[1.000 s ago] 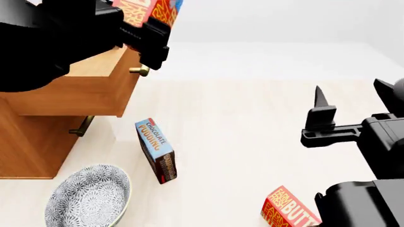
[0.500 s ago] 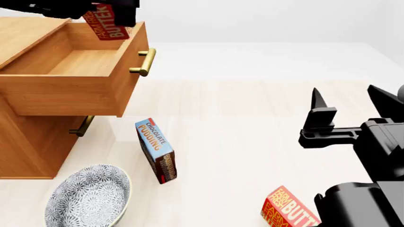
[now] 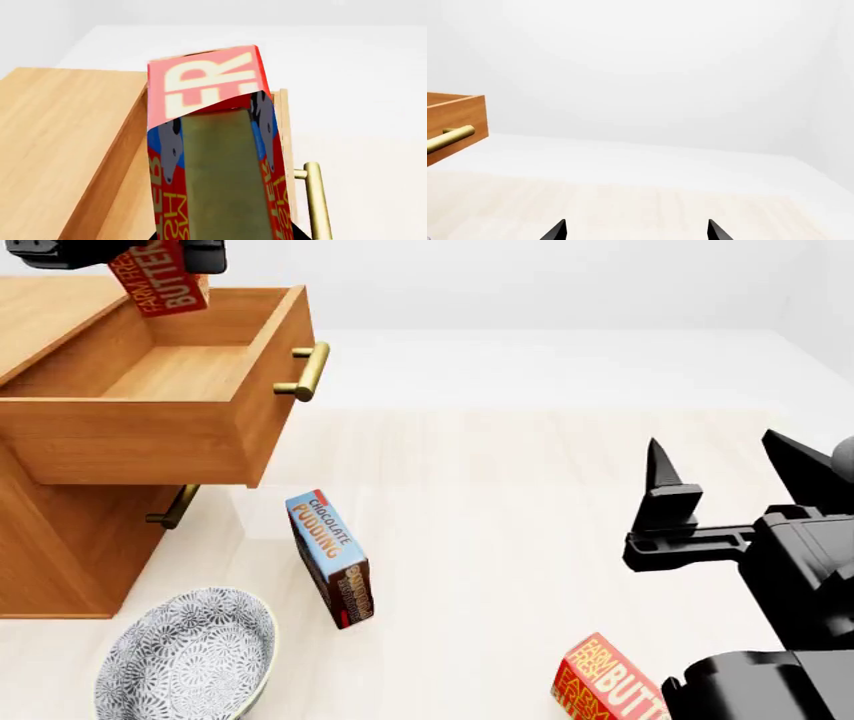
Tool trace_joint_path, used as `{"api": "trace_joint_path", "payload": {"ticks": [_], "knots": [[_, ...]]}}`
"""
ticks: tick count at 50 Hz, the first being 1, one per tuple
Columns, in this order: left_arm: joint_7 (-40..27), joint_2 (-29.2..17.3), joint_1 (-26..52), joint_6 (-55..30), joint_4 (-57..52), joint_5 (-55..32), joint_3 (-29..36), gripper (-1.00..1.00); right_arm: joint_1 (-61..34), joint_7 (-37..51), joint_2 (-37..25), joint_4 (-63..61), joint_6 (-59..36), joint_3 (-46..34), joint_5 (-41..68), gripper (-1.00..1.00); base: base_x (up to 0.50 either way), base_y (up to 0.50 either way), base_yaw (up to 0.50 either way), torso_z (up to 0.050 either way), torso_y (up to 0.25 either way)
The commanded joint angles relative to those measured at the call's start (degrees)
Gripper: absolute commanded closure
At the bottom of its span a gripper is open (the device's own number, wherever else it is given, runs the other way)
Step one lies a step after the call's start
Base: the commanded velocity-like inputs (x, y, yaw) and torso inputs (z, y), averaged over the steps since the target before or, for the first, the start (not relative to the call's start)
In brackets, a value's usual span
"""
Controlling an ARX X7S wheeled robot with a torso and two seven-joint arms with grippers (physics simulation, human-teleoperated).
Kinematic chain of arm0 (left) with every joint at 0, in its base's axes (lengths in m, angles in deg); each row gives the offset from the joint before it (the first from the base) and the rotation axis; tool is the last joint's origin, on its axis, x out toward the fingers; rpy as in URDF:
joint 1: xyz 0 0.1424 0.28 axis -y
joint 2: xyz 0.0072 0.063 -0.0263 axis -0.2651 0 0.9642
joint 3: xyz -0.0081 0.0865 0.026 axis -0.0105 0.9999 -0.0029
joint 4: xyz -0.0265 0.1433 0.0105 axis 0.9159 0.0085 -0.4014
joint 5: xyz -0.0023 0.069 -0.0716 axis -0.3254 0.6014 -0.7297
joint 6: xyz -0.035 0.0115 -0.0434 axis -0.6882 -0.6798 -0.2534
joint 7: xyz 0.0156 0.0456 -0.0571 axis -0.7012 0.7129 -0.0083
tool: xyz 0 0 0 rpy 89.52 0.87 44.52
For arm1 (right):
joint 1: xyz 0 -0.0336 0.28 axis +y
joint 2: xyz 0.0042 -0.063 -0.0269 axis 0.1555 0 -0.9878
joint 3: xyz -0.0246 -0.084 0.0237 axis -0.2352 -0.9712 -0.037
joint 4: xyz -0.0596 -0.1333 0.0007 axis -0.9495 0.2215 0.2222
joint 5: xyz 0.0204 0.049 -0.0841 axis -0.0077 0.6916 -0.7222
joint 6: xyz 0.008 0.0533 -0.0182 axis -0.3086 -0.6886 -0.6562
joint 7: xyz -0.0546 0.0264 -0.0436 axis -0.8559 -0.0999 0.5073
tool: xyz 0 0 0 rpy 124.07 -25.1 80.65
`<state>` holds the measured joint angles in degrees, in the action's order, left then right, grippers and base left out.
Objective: Put the butter at the front in the top drawer of the cabinet and close it.
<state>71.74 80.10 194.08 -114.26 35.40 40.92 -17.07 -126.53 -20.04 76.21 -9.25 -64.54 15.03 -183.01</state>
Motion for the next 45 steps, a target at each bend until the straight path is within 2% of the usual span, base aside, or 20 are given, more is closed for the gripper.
{"api": "trace_joint_path", "payload": {"ticks": [1, 6, 16, 22, 45], "knots": [[3.8, 2.3, 0.3, 5.3, 2.2, 16.6, -7.4, 1.00, 1.6, 0.0, 0.0, -1.5, 0.0, 0.2, 0.8, -1.00, 0.00, 0.00, 0.00, 0.000, 0.000], [4.1, 2.7, -1.2, 9.1, 2.2, 16.3, -8.1, 1.00, 2.3, 0.0, 0.0, -2.3, -0.1, 0.6, 1.6, -1.00, 0.00, 0.00, 0.00, 0.002, 0.000], [-0.2, 3.4, -5.8, 17.5, 2.2, 16.0, -12.2, 1.00, 2.9, 0.0, 0.0, -2.7, -0.1, 0.3, 2.4, -1.00, 0.00, 0.00, 0.00, 0.000, 0.001], [-2.1, 3.2, -8.2, 21.5, 2.2, 17.0, -11.7, 1.00, 3.4, 0.0, 0.0, -3.1, -0.1, 0.3, 3.0, -1.00, 0.00, 0.00, 0.00, 0.000, 0.002], [-7.8, 2.8, -12.6, 27.6, 2.2, 16.8, -13.0, 1.00, 4.7, 0.0, 0.0, -4.9, -0.1, 0.7, 4.7, -1.00, 0.00, 0.00, 0.00, 0.001, 0.001]]}}
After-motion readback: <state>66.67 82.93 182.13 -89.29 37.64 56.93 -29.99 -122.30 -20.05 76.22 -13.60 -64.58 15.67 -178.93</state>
